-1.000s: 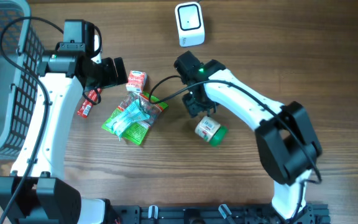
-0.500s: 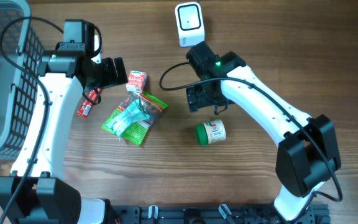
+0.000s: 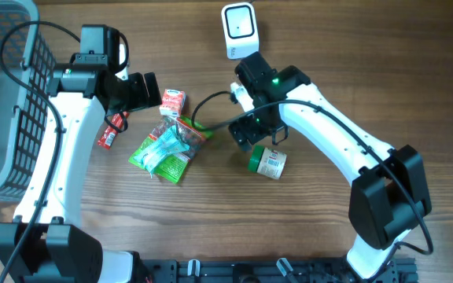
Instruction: Scan the item barcode
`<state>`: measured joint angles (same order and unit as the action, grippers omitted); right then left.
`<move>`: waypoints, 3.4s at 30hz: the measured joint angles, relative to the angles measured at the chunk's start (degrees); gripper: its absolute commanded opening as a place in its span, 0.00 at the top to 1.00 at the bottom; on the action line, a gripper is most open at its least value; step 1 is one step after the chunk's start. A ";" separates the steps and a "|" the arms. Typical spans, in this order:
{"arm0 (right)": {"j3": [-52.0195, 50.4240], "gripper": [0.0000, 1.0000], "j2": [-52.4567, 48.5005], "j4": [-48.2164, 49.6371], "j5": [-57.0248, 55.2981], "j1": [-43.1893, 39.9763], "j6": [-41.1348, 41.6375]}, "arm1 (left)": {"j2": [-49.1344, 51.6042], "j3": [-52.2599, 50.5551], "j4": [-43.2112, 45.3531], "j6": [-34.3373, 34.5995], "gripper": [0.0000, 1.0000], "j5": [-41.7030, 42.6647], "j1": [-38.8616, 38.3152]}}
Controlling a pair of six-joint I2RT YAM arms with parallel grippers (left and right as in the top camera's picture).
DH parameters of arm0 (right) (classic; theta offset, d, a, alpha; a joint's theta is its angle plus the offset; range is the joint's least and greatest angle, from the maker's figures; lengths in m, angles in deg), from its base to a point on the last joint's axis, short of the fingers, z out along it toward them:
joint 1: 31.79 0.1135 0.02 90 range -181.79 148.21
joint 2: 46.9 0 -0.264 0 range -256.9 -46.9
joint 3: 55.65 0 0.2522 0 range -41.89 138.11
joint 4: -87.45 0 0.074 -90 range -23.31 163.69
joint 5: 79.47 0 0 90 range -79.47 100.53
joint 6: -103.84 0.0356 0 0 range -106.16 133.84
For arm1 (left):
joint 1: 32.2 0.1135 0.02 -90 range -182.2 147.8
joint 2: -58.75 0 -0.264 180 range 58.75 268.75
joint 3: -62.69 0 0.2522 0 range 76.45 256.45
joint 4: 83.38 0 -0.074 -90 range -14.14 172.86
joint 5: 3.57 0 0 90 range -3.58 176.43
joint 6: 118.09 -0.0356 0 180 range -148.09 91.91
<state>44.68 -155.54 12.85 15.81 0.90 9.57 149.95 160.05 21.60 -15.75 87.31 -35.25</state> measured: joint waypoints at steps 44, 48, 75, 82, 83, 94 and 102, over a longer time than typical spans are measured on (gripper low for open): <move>-15.23 0.20 -0.81 12.52 -7.56 7.56 -14.49 | 0.00 0.00 0.00 0.00 0.00 0.00 0.00; -15.23 0.20 -0.81 13.62 -7.87 7.56 -14.21 | 0.00 0.00 0.00 0.00 0.00 0.00 0.00; -15.23 0.31 -0.81 13.73 -9.86 7.56 -7.87 | 0.00 0.00 0.00 0.00 0.00 0.00 0.00; -15.23 0.33 -0.81 16.90 -9.84 7.56 -2.69 | 0.00 0.00 0.00 0.00 0.00 0.00 0.00; -15.23 0.34 -0.81 16.83 -9.84 7.56 -2.27 | 0.00 0.00 0.00 0.00 0.00 0.02 0.00; -15.30 0.32 -0.87 25.03 -9.81 5.68 12.02 | 0.00 0.00 0.00 0.00 0.00 0.00 0.00; -15.30 0.08 -0.87 27.26 -9.38 3.63 17.68 | 0.00 0.00 0.00 0.00 0.00 0.00 0.00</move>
<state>29.38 -156.41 40.11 6.43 4.53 27.25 149.95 160.05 21.60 -15.75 87.31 -35.25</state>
